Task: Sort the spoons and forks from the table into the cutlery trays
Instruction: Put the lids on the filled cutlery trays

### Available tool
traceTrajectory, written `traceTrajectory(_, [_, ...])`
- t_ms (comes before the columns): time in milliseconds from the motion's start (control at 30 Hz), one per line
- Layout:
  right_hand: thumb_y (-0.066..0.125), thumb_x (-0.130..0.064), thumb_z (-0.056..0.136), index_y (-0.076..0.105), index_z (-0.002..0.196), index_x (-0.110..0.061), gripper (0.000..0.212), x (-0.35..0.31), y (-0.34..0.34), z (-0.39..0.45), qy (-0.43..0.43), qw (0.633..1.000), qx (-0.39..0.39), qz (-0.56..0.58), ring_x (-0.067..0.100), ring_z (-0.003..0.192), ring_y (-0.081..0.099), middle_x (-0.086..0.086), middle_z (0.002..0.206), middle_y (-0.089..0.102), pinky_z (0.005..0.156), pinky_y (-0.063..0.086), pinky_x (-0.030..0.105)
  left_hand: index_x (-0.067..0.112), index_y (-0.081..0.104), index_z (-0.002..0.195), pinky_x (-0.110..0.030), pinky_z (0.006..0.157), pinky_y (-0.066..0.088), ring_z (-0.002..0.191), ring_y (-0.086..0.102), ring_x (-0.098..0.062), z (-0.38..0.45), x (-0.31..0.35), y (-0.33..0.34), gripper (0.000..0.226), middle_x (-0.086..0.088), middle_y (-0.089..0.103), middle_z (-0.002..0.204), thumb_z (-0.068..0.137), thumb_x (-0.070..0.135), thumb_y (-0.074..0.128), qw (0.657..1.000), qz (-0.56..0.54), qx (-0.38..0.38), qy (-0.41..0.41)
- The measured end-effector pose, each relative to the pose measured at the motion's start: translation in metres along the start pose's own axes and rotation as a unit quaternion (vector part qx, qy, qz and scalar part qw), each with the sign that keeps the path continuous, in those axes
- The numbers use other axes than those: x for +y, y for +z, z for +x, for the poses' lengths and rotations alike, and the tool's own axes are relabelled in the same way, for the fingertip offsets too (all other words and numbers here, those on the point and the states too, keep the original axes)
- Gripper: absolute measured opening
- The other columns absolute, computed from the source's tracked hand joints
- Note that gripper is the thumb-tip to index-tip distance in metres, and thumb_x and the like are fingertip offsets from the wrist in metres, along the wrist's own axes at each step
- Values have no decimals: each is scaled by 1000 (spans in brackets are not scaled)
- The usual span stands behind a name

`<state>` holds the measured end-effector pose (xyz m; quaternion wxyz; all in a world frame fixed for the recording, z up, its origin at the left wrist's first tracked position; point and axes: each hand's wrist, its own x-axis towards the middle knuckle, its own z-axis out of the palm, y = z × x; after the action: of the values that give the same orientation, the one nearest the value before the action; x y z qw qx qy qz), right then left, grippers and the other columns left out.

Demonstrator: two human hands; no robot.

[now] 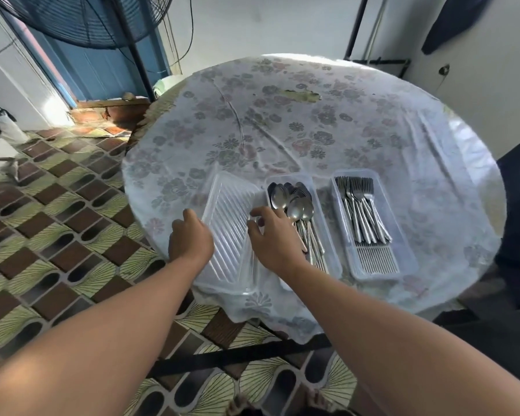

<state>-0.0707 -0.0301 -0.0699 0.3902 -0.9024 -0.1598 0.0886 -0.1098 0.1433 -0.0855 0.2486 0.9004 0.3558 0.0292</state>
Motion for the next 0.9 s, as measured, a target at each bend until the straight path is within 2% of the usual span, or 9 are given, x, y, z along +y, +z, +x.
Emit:
traceTrajectory(133, [51, -55, 102, 58, 137, -16, 53, -15, -9, 7, 59, 989, -34, 132, 18, 110, 64, -1, 122, 68, 95, 50, 36, 15, 56, 97, -31, 56, 39, 74, 59, -17, -16, 31, -19, 12, -3, 65, 89, 98, 27, 57, 991, -128, 17, 29])
traceTrajectory(233, [53, -68, 92, 59, 131, -19, 63, -22, -10, 19, 166, 929, -113, 310, 19, 101, 67, 4, 122, 69, 94, 53, 41, 22, 68, 99, -28, 66, 51, 80, 65, -8, -40, 60, -26, 10, 9, 70, 87, 95, 32, 66, 977, -178, 8, 115])
traceTrajectory(333, [58, -52, 92, 60, 121, -7, 54, -16, -24, 35, 251, 870, -72, 419, 27, 88, 70, 18, 109, 71, 74, 57, 37, 23, 74, 109, -34, 81, 57, 88, 69, -12, -58, 84, -15, 19, 6, 75, 95, 99, 26, 59, 965, -179, -70, 180])
traceTrajectory(433, [48, -25, 105, 52, 107, -10, 16, 5, -44, 33, 221, 923, -34, 314, 26, 86, 62, 14, 101, 62, 73, 54, 40, 23, 75, 109, -34, 84, 57, 88, 68, -10, -64, 95, -1, 19, 8, 75, 95, 100, 22, 59, 960, -187, -60, 199])
traceTrajectory(500, [49, -23, 105, 50, 109, -15, 9, 22, -56, 28, 183, 950, -21, 253, 26, 85, 66, 12, 100, 63, 82, 59, 50, 19, 74, 106, -31, 83, 55, 91, 67, -13, -65, 98, 7, 14, 6, 73, 96, 98, 23, 63, 963, -188, -12, 192])
traceTrajectory(600, [50, -21, 105, 46, 135, -16, 30, 39, -71, 16, 137, 964, -16, 225, 30, 82, 73, 10, 92, 68, 76, 61, 53, 20, 67, 119, -38, 92, 52, 107, 62, -25, -58, 97, 22, 36, -5, 68, 110, 92, 43, 68, 980, -122, 22, 155])
traceTrajectory(733, [43, -27, 109, 40, 144, -11, 39, 66, -82, 5, 76, 996, 2, 44, 35, 105, 64, 17, 116, 65, 76, 46, 39, 25, 50, 146, -48, 105, 46, 131, 47, -35, -56, 101, 37, 76, -13, 52, 140, 85, 68, 66, 995, -3, -85, 59])
traceTrajectory(800, [43, -34, 108, 34, 151, -13, 49, 78, -78, 8, 65, 998, 8, -1, 35, 119, 57, 18, 132, 56, 90, 50, 43, 23, 41, 153, -48, 108, 44, 135, 46, -34, -60, 102, 43, 86, -13, 46, 149, 85, 68, 67, 991, -1, -119, 56])
traceTrajectory(900, [43, -34, 108, 20, 160, -20, 59, 91, -73, 12, 57, 996, -21, -69, 38, 135, 39, 23, 147, 37, 111, 40, 48, 19, 36, 156, -37, 104, 45, 134, 51, -28, -63, 103, 47, 86, -9, 49, 151, 87, 56, 73, 988, -41, -130, 72])
